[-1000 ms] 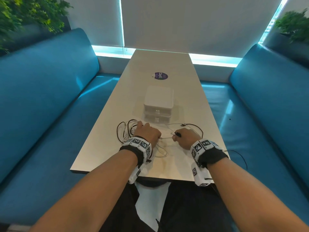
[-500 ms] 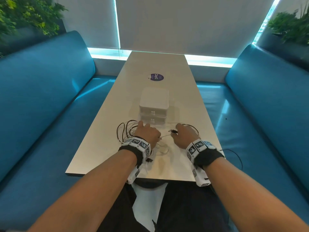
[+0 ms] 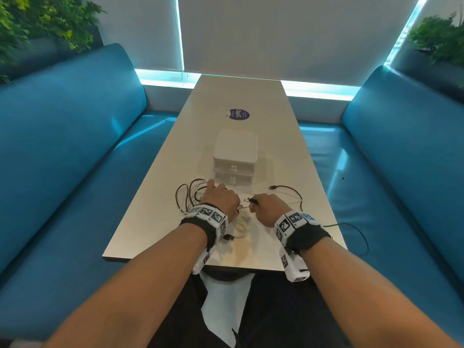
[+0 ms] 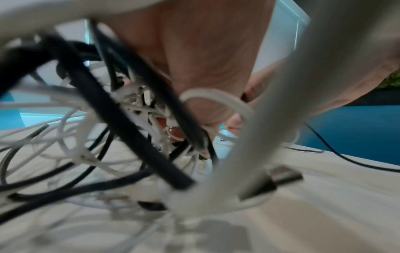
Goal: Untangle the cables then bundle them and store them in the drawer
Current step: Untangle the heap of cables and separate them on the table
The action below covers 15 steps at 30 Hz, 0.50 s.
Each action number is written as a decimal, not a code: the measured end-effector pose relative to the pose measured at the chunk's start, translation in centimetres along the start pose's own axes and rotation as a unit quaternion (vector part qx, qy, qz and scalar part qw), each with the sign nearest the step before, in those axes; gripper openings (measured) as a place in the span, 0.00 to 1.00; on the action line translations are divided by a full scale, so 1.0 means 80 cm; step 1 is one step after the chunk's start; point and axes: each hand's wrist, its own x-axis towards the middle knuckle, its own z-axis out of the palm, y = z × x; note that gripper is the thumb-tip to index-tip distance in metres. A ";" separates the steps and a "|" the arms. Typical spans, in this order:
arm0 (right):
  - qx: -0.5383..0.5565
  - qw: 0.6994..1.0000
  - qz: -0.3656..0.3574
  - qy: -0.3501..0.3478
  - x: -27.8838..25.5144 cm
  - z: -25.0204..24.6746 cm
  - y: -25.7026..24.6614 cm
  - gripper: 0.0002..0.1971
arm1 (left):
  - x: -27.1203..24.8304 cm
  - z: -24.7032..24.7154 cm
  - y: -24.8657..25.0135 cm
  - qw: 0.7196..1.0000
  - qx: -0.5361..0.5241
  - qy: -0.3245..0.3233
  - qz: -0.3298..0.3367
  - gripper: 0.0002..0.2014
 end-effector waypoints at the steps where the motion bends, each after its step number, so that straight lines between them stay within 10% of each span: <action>1: -0.004 1.000 0.012 0.014 0.001 -0.006 0.008 0.12 | 0.001 0.000 -0.004 1.000 0.004 0.002 -0.003 0.10; 15: 0.003 0.997 0.001 0.083 -0.006 0.000 0.006 0.13 | -0.004 0.001 0.006 0.999 0.034 0.002 0.032 0.13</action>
